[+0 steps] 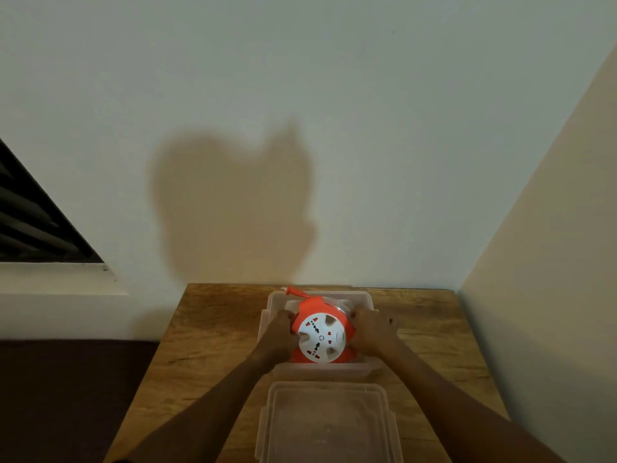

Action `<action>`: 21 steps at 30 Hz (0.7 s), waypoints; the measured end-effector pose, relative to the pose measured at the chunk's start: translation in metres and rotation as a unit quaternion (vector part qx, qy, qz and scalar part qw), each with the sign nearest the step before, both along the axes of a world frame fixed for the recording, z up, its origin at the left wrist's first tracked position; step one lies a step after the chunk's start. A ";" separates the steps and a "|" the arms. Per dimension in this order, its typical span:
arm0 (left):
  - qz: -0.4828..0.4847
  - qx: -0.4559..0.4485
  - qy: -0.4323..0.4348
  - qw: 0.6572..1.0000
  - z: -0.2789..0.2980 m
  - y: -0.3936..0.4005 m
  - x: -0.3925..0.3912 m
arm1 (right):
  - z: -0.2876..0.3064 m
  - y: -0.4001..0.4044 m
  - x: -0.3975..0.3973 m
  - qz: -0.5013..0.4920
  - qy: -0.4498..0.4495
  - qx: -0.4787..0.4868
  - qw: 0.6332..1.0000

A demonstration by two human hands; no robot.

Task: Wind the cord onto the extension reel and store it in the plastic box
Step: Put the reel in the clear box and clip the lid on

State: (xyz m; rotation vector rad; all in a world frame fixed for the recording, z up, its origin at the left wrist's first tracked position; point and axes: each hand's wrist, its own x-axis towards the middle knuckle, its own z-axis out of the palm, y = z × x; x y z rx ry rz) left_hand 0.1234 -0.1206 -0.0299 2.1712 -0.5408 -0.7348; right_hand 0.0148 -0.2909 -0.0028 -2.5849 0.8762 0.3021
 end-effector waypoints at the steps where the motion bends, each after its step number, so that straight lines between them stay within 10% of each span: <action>1: -0.005 0.008 0.004 1.000 -0.001 -0.001 -0.001 | -0.002 0.001 0.000 0.004 0.007 0.001 1.000; 14: -0.002 0.052 0.014 0.999 -0.003 -0.008 -0.002 | -0.018 0.008 -0.003 -0.015 -0.001 -0.046 0.999; 21: -0.048 0.085 -0.349 0.932 0.015 -0.014 -0.008 | -0.023 0.011 -0.007 -0.031 -0.022 -0.063 0.997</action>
